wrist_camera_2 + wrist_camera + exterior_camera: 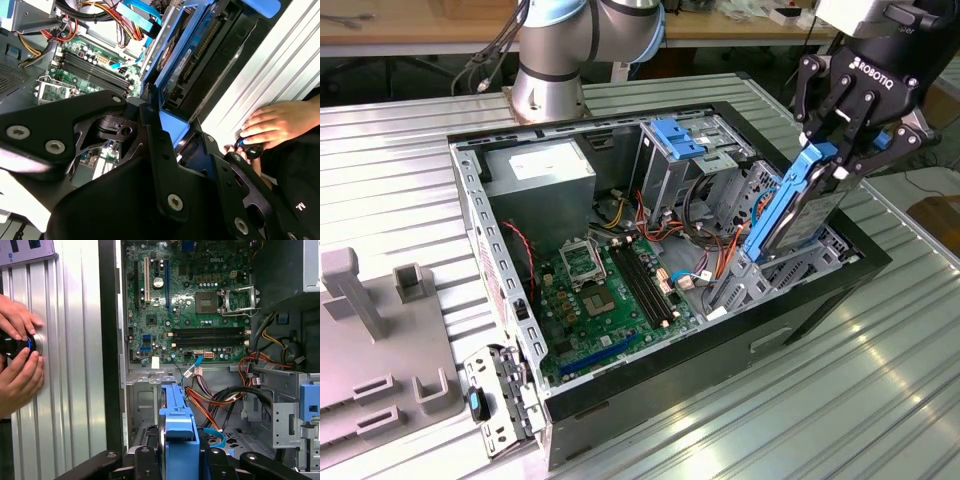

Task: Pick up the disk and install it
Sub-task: 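Insert the disk into the insertion slot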

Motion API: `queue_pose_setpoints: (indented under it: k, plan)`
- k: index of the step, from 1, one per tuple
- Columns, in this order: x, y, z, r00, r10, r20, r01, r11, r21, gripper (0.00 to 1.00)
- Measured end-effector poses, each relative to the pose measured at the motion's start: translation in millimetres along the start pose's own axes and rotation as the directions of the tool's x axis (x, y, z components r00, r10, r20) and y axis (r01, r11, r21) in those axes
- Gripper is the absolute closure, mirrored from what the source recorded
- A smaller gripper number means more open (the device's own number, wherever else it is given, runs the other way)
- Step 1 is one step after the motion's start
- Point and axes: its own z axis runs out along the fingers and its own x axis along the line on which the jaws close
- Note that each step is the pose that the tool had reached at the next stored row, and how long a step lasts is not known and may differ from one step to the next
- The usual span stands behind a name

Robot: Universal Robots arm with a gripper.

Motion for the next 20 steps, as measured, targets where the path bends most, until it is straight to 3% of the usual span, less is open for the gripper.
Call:
queue_pose_setpoints:
  k: [10,11,12,13,15,20]
  plan:
    - [-0.1,0.1,4.5,1.0,0.0,0.0047,0.0,1.0,-0.0002,0.63]
    - [-0.1,0.1,4.1,1.0,0.0,0.0049,0.0,1.0,-0.0001,0.63]
    - [0.2,-0.2,-3.7,0.9999,-0.01,0.0051,0.01,1.0,0.0002,0.63]
    - [0.2,-0.8,-3.6,0.9996,-0.026,0.0055,0.026,0.9997,0.0008,0.63]
    - [-0.1,-2.0,3.5,0.9996,-0.026,0.0096,0.026,0.9997,-0.0002,0.63]
    - [-0.3,-2.8,7.8,0.9996,-0.026,0.0109,0.026,0.9997,-0.0006,0.63]
